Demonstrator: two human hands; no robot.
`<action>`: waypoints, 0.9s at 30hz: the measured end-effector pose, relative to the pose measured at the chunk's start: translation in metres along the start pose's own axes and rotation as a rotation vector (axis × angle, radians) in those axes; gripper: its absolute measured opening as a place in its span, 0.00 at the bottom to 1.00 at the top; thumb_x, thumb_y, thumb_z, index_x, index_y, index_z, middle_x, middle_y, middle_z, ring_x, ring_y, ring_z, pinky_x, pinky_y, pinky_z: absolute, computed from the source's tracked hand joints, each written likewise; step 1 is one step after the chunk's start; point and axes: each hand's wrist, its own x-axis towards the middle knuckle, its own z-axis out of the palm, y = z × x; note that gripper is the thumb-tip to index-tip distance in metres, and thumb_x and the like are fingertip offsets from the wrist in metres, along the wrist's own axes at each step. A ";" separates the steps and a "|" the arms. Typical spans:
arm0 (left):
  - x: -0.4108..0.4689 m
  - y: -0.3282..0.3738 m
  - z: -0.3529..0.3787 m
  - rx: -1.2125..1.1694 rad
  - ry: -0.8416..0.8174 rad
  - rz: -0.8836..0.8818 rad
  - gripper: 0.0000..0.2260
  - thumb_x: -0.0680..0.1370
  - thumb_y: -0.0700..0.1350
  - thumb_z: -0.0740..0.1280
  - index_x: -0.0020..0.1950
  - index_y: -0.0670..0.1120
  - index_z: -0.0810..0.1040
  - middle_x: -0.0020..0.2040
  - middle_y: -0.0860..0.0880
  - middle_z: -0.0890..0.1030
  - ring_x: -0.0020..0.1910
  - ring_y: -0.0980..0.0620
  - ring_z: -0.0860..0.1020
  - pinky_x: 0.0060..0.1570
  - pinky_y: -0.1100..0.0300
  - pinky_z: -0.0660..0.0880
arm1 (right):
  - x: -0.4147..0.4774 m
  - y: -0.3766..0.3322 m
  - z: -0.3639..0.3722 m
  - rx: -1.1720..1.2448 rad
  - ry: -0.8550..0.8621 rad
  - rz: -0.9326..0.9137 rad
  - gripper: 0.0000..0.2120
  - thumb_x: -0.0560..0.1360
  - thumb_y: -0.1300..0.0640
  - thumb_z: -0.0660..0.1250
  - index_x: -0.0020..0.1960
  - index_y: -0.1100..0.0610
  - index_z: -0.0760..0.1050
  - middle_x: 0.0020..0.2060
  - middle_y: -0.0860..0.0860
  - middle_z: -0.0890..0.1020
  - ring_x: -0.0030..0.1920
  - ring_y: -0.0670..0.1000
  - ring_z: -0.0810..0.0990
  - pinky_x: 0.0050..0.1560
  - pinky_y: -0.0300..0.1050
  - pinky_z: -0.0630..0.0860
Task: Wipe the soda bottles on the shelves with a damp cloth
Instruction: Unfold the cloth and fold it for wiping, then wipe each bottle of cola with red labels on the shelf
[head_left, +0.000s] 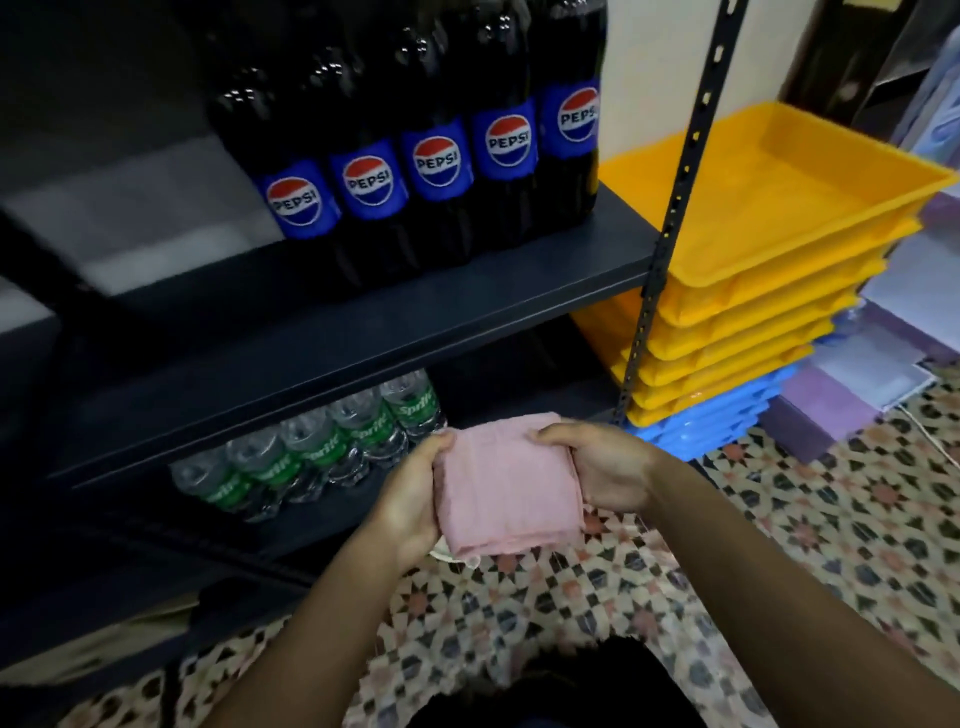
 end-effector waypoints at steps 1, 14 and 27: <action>-0.006 0.001 -0.011 0.005 0.004 0.014 0.14 0.86 0.47 0.62 0.62 0.40 0.83 0.58 0.40 0.86 0.58 0.43 0.83 0.61 0.46 0.79 | 0.004 -0.002 0.008 -0.045 0.015 0.001 0.16 0.82 0.60 0.66 0.69 0.60 0.76 0.60 0.60 0.84 0.63 0.59 0.82 0.62 0.56 0.80; -0.130 0.142 -0.088 -0.108 -0.022 0.612 0.07 0.85 0.38 0.64 0.55 0.42 0.82 0.48 0.45 0.87 0.45 0.50 0.85 0.47 0.53 0.82 | -0.054 -0.126 0.170 -0.302 -0.091 -0.546 0.08 0.80 0.65 0.65 0.55 0.66 0.81 0.46 0.63 0.84 0.46 0.56 0.84 0.46 0.52 0.82; -0.315 0.329 -0.082 0.360 0.103 1.504 0.11 0.82 0.34 0.67 0.52 0.49 0.85 0.46 0.52 0.89 0.43 0.56 0.85 0.38 0.62 0.82 | -0.214 -0.290 0.268 -0.552 -0.316 -1.480 0.07 0.74 0.58 0.69 0.51 0.54 0.82 0.43 0.48 0.88 0.41 0.45 0.85 0.36 0.38 0.81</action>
